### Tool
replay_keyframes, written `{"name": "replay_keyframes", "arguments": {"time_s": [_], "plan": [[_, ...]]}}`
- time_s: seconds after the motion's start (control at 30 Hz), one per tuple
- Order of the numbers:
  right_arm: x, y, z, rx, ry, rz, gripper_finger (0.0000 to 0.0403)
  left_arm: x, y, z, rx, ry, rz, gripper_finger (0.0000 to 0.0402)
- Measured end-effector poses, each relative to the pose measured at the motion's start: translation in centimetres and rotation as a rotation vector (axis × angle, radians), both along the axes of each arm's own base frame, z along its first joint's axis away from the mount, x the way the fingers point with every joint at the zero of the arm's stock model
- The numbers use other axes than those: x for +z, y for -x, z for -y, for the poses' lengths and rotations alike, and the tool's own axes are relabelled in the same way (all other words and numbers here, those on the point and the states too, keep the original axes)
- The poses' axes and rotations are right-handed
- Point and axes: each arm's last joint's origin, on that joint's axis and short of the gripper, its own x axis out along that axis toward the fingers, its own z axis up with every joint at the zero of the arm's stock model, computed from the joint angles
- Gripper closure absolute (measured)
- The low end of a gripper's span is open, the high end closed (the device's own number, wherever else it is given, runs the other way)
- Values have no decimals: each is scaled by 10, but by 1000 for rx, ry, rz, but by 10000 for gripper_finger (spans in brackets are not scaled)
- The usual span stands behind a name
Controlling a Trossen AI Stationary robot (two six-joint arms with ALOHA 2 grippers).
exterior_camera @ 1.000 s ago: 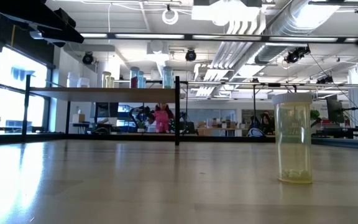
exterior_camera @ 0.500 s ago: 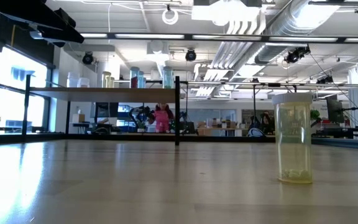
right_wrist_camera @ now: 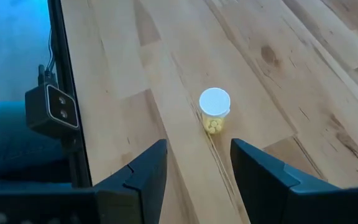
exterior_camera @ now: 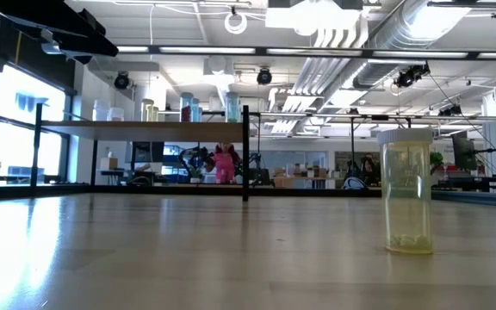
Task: Pick and place medicine bottles onto shelf by color
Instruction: Put the yellow pill bottle on the shelf aligned with the other yellow pill bottles
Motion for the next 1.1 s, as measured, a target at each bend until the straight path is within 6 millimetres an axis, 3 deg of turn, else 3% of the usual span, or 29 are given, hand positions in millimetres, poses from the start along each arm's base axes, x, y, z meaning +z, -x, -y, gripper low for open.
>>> {"name": "replay_keyframes", "arguments": {"time_s": [0.57, 1.1], "plan": [[-3, 0, 1, -68, -18, 6, 219, 0, 0, 0, -1, -1, 0, 181], [-47, -5, -11, -27, 67, -80, 203, 0, 0, 0, 11, 20, 2, 181]]}}
